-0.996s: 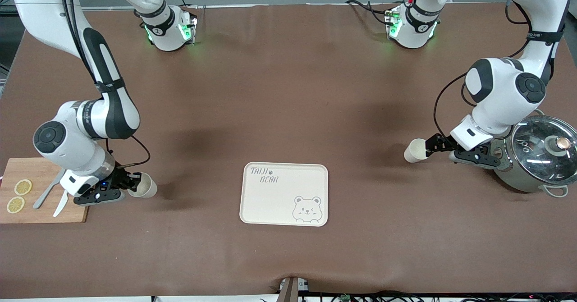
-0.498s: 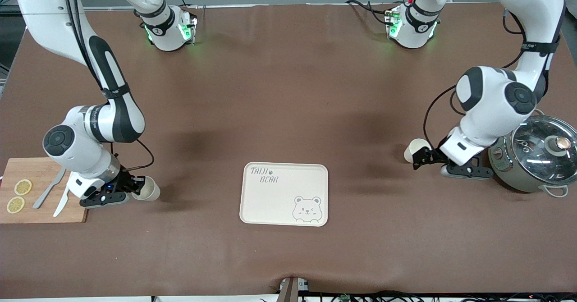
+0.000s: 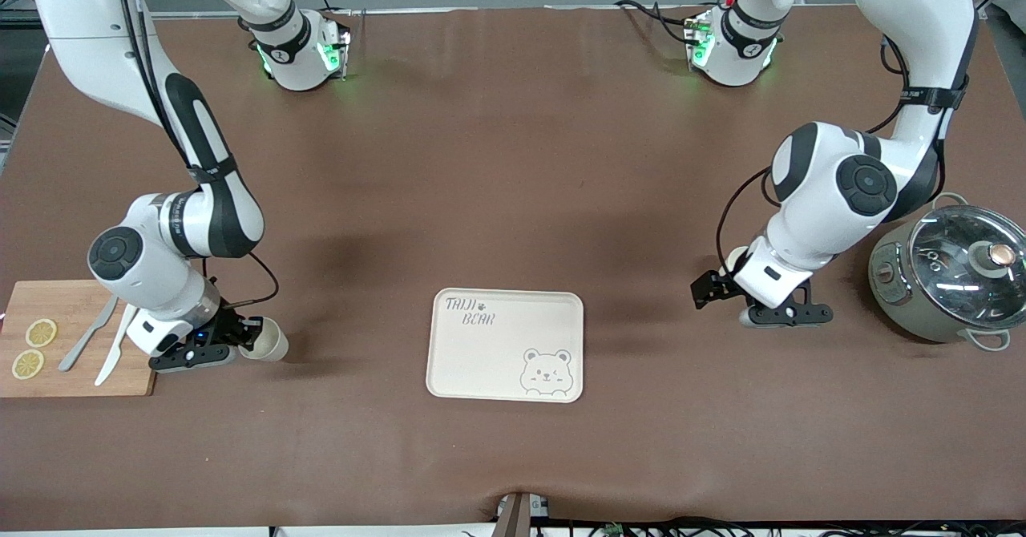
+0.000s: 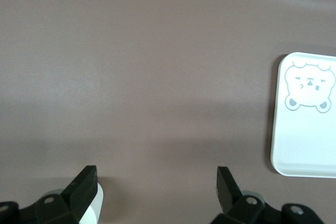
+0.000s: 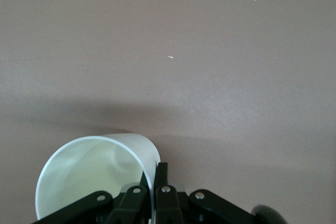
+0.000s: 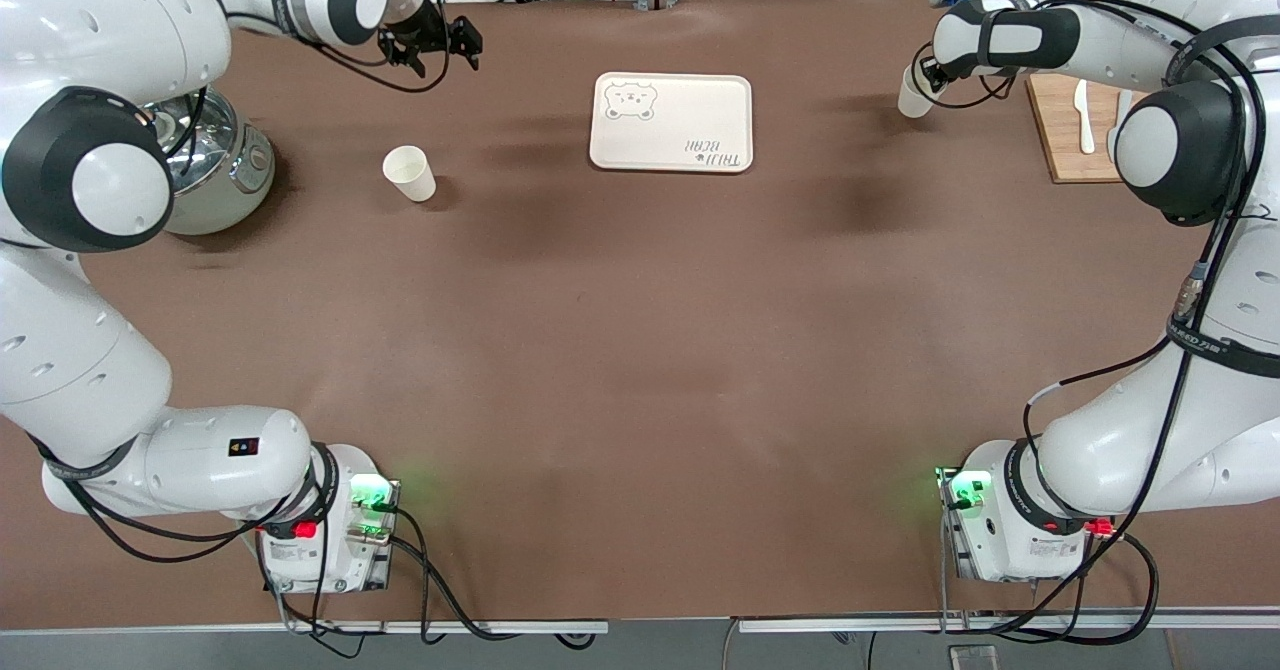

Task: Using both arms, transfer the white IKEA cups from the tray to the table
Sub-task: 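Open the left gripper to release the cup and raise it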

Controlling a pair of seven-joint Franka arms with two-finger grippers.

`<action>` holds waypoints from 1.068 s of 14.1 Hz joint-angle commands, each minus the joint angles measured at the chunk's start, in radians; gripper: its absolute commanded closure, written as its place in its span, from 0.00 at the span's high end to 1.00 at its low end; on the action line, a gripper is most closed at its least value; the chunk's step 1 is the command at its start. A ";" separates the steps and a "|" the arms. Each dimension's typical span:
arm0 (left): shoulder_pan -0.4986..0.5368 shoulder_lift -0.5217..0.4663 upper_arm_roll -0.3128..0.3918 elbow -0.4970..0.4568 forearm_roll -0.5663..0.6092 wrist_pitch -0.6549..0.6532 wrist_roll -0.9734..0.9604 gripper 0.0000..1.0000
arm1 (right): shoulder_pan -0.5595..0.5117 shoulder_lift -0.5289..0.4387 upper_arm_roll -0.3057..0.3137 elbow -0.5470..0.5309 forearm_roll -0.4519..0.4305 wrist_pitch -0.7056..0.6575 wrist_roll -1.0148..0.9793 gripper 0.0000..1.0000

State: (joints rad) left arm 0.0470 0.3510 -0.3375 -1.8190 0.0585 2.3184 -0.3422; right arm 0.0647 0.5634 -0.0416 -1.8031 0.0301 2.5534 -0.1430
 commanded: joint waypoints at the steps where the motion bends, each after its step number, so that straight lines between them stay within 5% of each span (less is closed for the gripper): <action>1: -0.021 0.003 0.037 0.156 0.032 -0.196 -0.020 1.00 | -0.009 0.010 0.012 -0.005 -0.006 0.027 -0.006 0.00; 5: -0.049 -0.027 0.118 0.322 0.032 -0.440 0.056 1.00 | -0.008 0.022 0.014 -0.005 -0.002 0.042 -0.006 0.00; 13: -0.101 -0.173 0.327 0.325 -0.026 -0.620 0.322 1.00 | -0.005 0.035 0.016 -0.007 -0.001 0.070 -0.004 0.00; 15: -0.102 -0.202 0.328 0.323 -0.035 -0.654 0.324 1.00 | -0.005 0.035 0.016 -0.005 -0.001 0.068 -0.003 0.12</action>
State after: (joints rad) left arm -0.0297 0.1888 -0.0297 -1.4891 0.0438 1.7010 -0.0317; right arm 0.0653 0.6028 -0.0332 -1.8038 0.0301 2.6131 -0.1430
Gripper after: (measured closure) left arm 0.000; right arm 0.956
